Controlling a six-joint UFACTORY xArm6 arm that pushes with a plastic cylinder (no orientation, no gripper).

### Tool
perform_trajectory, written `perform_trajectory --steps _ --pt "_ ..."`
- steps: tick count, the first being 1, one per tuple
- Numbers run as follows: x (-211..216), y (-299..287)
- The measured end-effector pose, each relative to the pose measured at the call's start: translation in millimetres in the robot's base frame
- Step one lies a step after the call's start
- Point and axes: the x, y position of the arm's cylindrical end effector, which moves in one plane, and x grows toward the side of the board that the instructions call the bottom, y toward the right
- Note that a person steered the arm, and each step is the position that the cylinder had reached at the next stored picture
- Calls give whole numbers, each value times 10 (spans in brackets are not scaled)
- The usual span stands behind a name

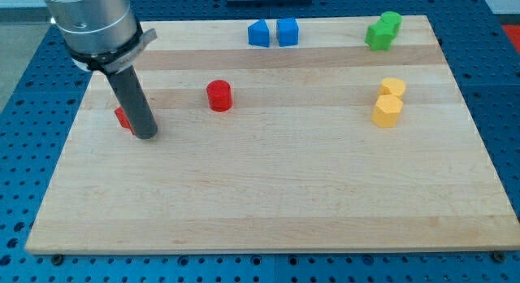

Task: Place the red circle close to the red star

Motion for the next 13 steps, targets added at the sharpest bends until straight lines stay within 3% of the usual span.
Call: perform_trajectory --steps 2,4,6,7,10,13 --pt "-101 -303" --pt "-14 671" --pt "-367 1447" --pt "-495 1509" --pt "-553 904" --pt "-925 811"
